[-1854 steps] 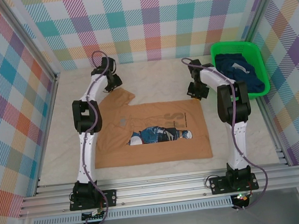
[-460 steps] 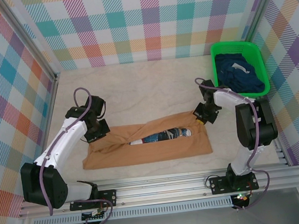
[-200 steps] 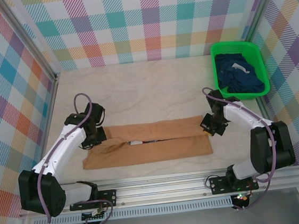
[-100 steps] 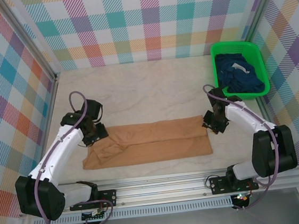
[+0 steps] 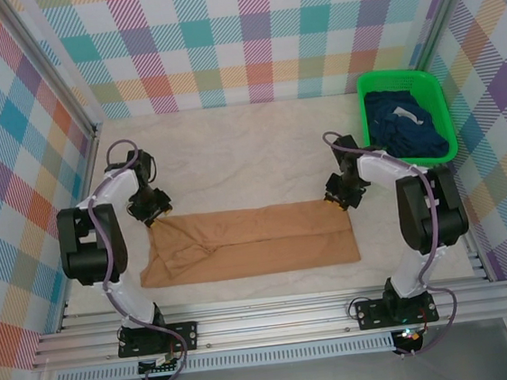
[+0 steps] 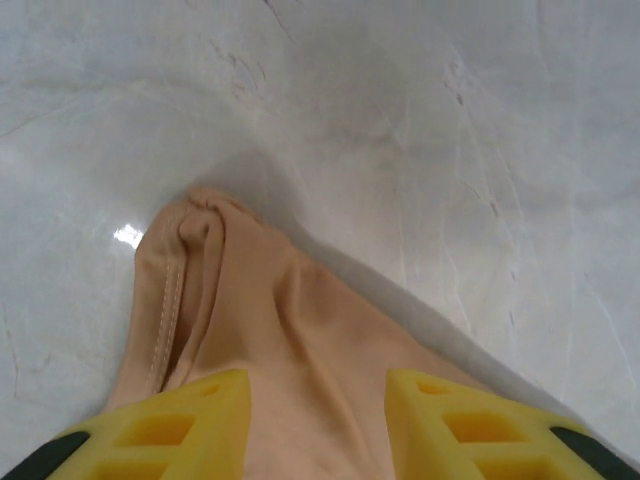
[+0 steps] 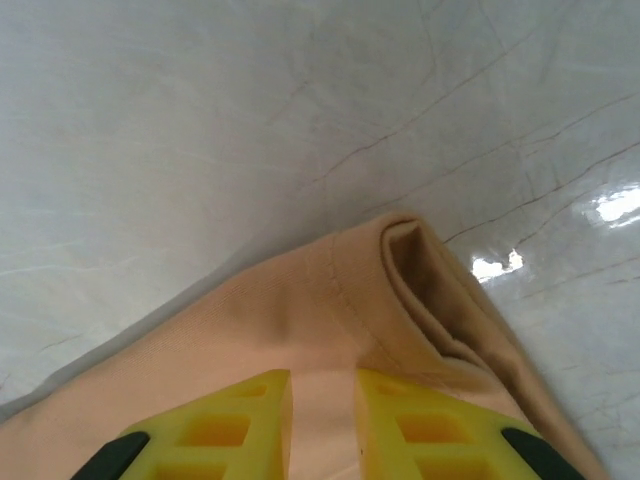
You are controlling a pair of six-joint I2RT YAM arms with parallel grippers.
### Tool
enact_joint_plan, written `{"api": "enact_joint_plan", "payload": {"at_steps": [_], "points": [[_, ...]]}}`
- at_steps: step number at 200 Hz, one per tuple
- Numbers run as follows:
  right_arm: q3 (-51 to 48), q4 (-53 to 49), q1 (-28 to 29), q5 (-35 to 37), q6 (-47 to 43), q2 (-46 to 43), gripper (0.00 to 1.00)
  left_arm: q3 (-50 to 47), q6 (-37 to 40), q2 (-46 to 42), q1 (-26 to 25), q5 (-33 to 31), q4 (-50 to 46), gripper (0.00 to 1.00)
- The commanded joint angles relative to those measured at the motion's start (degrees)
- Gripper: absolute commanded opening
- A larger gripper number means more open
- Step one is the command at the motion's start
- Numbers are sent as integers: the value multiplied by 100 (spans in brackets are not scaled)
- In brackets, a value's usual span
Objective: Fold and stack the t-shirts
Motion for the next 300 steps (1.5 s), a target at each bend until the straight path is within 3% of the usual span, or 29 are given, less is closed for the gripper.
{"api": "enact_joint_plan", "payload": {"at_steps": [1,23,39,61,88,119,187,252,281,300], "points": [[-75,-88,21,17,247,162,23,118,178,126,51,-249,-37,39],[-82,-239,8,253,176,288,23,-239,211,-244,157,-693,137,40],[-78,-375,-25,418,104,415,23,-482,243,-369,356,-456,395,40],[-173,-385,-89,468,72,450,23,-506,356,-113,529,-277,496,24],[-188,-364,-98,452,7,431,23,-639,411,59,687,-112,800,18],[-91,-500,-114,555,-29,406,23,-589,423,106,727,-98,934,0],[361,-629,-279,417,-131,777,23,-23,603,328,775,-89,686,0],[1422,-630,-388,353,-562,1320,24,1546,637,1292,760,68,236,0],[1600,-594,-259,466,-937,843,33,1331,595,404,696,-122,154,29],[1423,-578,-159,544,-1011,322,38,767,537,-365,682,74,81,34]]}}
